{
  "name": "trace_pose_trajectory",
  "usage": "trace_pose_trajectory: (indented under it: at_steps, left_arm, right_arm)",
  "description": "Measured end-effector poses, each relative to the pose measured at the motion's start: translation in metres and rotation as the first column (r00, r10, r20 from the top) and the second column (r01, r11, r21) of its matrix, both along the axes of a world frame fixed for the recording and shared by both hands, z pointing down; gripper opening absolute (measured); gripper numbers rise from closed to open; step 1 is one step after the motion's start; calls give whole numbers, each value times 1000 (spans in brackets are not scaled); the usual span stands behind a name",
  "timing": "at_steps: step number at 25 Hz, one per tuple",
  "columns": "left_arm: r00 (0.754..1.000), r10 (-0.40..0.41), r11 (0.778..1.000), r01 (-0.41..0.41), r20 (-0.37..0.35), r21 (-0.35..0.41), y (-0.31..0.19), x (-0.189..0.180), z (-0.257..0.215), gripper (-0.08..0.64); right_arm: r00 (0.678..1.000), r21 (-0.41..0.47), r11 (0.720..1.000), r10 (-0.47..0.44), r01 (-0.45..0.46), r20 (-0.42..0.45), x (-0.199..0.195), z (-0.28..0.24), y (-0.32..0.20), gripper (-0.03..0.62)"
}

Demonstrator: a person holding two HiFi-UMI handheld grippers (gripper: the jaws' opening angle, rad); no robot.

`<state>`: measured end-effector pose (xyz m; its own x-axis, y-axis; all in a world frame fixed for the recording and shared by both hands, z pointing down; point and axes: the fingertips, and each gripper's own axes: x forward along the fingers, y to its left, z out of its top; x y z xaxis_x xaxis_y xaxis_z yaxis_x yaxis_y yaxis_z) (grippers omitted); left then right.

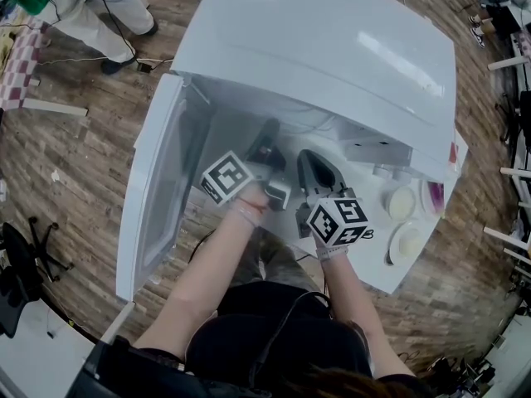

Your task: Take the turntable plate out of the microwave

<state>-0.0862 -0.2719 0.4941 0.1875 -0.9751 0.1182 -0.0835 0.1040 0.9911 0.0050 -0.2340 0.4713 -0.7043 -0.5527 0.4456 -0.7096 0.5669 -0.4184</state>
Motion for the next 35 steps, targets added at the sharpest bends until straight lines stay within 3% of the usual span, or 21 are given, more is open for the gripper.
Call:
trace_pose_trajectory:
  at_steps: [8,19,28,35]
  left_arm:
    - [997,2,1000,-3,-79,-9,3,3,0,44]
    - [997,28,1000,-29,-78,-4,17,7,-2,43]
    - [996,31,999,-32,-84,-5,33,3,0,43]
    - [995,31,999,-32,-96,-2,39,6,-1,43]
  right_arm:
    - [1000,10,1000,-8,8,-4,-3,-3,-2,20]
    - [999,-27,999,41,-41,-8,3,1,-4,21]
    - [984,-103,987,133,-121,117,8,-2,-11,98]
    - [950,-204,960,235,-193,204,12,-4,-10,101]
